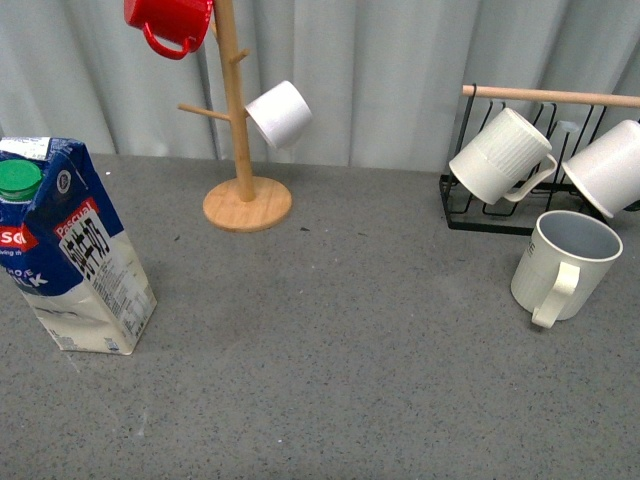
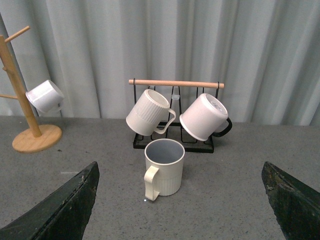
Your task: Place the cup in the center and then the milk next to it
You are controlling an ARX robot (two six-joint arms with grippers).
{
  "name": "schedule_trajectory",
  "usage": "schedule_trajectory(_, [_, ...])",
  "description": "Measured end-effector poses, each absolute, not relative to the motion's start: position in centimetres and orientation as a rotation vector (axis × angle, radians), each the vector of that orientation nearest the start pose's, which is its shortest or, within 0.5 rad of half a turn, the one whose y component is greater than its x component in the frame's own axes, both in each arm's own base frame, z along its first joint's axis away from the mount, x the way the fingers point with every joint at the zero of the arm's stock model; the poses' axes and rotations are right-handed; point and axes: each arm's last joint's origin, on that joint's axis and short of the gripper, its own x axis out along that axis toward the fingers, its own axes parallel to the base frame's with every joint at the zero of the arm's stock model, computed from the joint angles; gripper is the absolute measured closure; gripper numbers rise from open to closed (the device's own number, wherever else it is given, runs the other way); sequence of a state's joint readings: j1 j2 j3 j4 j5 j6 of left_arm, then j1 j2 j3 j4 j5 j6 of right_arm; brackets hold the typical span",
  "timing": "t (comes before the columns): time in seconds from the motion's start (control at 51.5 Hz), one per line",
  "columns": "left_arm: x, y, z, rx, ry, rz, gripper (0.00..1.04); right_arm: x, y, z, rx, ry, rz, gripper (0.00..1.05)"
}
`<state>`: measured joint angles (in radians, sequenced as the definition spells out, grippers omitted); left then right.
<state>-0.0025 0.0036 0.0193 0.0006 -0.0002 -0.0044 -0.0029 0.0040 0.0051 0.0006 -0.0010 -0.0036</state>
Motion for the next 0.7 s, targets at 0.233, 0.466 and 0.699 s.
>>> schedule_trajectory(0.233, [9.67, -0.02, 16.98, -0.004, -0.016, -0.002, 0.07, 9.76, -0.03, 16.5, -0.004, -0.002, -0.002, 0.09])
schedule_trajectory(0.466, [9.67, -0.02, 16.98, -0.004, -0.016, -0.002, 0.07, 9.76, -0.03, 16.5, -0.004, -0.002, -0.002, 0.09])
schedule_trajectory(0.699, [9.67, -0.02, 16.98, -0.004, -0.016, -0.002, 0.07, 9.76, -0.03, 16.5, -0.004, -0.002, -0.002, 0.09])
